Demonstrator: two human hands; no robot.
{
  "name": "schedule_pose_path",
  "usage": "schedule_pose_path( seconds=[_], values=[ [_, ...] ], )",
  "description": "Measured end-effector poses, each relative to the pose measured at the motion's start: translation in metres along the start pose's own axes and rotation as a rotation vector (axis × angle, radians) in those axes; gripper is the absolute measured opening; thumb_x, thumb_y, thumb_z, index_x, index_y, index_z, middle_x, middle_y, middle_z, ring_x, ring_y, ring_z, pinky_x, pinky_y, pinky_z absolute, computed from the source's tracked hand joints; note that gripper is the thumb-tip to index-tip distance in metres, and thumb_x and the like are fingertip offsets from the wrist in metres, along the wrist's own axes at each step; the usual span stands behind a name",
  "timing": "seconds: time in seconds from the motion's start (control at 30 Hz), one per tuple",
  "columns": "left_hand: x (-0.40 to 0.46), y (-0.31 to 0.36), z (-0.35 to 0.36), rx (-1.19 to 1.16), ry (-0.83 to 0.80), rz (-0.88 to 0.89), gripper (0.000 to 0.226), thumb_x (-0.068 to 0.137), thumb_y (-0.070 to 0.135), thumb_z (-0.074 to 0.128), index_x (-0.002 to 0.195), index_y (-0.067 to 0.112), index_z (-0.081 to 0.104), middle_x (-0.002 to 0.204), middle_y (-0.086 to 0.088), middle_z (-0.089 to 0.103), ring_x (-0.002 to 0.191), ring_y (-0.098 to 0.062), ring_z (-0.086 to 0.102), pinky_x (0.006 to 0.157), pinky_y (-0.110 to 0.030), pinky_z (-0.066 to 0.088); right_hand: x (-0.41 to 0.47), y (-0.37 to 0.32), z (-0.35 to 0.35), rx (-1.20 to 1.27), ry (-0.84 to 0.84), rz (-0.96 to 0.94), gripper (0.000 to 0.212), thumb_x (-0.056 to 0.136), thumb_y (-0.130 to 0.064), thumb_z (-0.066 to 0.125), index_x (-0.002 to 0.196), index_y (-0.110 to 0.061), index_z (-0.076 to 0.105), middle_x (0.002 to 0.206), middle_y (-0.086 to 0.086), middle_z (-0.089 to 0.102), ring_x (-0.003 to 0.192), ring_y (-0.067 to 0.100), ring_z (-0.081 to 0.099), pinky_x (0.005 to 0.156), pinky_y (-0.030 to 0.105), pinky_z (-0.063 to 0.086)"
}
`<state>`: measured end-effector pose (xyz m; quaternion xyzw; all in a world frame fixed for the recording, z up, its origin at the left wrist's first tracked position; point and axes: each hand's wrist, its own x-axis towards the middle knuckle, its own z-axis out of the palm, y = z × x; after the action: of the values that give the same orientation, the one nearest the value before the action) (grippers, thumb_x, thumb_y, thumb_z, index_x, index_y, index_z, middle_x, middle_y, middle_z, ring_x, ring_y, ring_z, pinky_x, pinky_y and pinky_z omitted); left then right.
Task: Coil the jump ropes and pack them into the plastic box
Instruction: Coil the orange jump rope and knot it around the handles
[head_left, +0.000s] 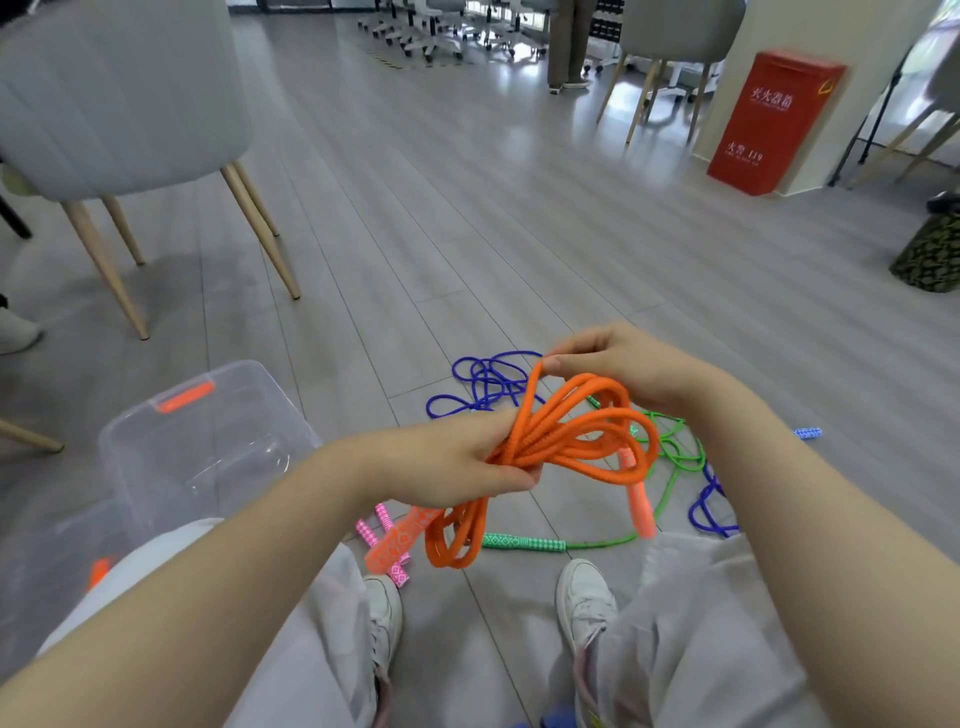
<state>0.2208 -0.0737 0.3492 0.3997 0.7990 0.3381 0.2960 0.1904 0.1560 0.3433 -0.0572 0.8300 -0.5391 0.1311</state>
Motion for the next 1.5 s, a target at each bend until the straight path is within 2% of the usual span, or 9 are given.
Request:
schedule_pose_path(
  seconds=[0.23,0.4,0.57,0.7,0.87,1.07,1.33,1.43,1.5],
  values=[
    [0.003,-0.03,-0.038,0.003,0.558,-0.188,0.042,0.086,0.028,0.07,0.118,0.024,0.044,0.09,0.007,0.065,0.077,-0.009,0.058,0.073,-0.026,0.046,0.005,0.029,0.044,0.168,-0.01,0.089,0.016,0.098,-0.019,0.053,0.093,-0.015,0.068,0.051,-0.006,0.034,0.047,0.009,0.026,0.046,0.02,0.02],
    [0.018,-0.061,-0.038,-0.024,0.784,-0.238,0.038,0.087,0.023,0.068,0.102,0.016,0.033,0.082,0.002,0.061,0.074,-0.018,0.058,0.07,-0.034,0.047,0.005,0.013,0.092,-0.022,-0.059,0.087,0.03,0.1,-0.029,0.046,0.085,-0.015,0.068,0.054,-0.001,0.04,0.046,0.011,0.033,0.045,0.023,0.028],
    [0.022,-0.07,-0.03,0.294,0.638,-0.287,0.028,0.091,0.025,0.063,0.108,0.014,0.043,0.09,-0.002,0.058,0.082,-0.027,0.055,0.068,-0.033,0.039,-0.012,-0.008,0.123,-0.704,-0.055,-0.158,0.03,0.1,-0.024,0.043,0.077,-0.007,0.055,0.075,0.012,0.055,0.073,0.026,0.049,0.061,0.033,0.029],
    [0.023,-0.057,-0.013,0.412,0.407,-0.159,0.02,0.086,0.016,0.06,0.103,0.019,0.052,0.085,-0.001,0.059,0.081,-0.026,0.054,0.064,-0.03,0.032,-0.018,-0.031,0.091,-0.862,0.002,-0.211,0.024,0.098,-0.03,0.046,0.08,-0.018,0.057,0.077,0.002,0.057,0.072,0.023,0.051,0.062,0.032,0.037],
    [0.025,-0.043,0.008,0.178,0.313,-0.018,0.018,0.094,0.019,0.057,0.105,0.017,0.043,0.086,0.006,0.052,0.073,-0.003,0.05,0.068,-0.032,0.039,-0.008,-0.021,0.031,-0.629,0.068,-0.171,0.027,0.092,-0.038,0.059,0.082,-0.013,0.064,0.065,-0.001,0.055,0.059,0.01,0.046,0.06,0.031,0.038],
    [0.011,-0.028,0.008,0.061,0.173,0.005,0.024,0.09,0.013,0.061,0.101,0.026,0.045,0.072,0.011,0.045,0.062,-0.003,0.043,0.062,-0.021,0.04,-0.012,-0.019,0.015,-0.31,-0.189,-0.121,0.023,0.083,-0.041,0.071,0.083,-0.017,0.072,0.073,0.014,0.058,0.07,0.01,0.048,0.068,0.032,0.039],
    [0.006,-0.004,-0.001,-0.349,0.363,0.08,0.042,0.069,-0.001,0.082,0.091,0.017,0.05,0.09,-0.004,0.07,0.085,-0.019,0.069,0.081,-0.037,0.056,-0.005,-0.021,0.017,0.261,-0.365,-0.092,0.036,0.057,-0.053,0.085,0.07,-0.022,0.071,0.066,0.001,0.061,0.058,0.01,0.057,0.056,0.021,0.047],
    [0.005,0.003,-0.006,-0.512,0.484,0.158,0.048,0.066,-0.014,0.077,0.086,0.013,0.044,0.085,-0.004,0.068,0.076,-0.01,0.067,0.073,-0.024,0.055,0.004,-0.013,0.025,0.41,-0.36,-0.095,0.011,0.079,-0.034,0.075,0.08,-0.024,0.071,0.073,-0.006,0.067,0.065,0.005,0.064,0.059,0.017,0.05],
    [0.006,0.002,-0.013,-0.531,0.593,0.165,0.048,0.068,-0.018,0.074,0.085,0.013,0.042,0.078,-0.001,0.063,0.067,-0.004,0.062,0.067,-0.018,0.052,0.007,-0.013,0.041,0.524,-0.32,-0.015,0.02,0.095,-0.015,0.052,0.077,-0.016,0.059,0.062,-0.005,0.054,0.055,0.004,0.05,0.052,0.015,0.038]
  ],
)
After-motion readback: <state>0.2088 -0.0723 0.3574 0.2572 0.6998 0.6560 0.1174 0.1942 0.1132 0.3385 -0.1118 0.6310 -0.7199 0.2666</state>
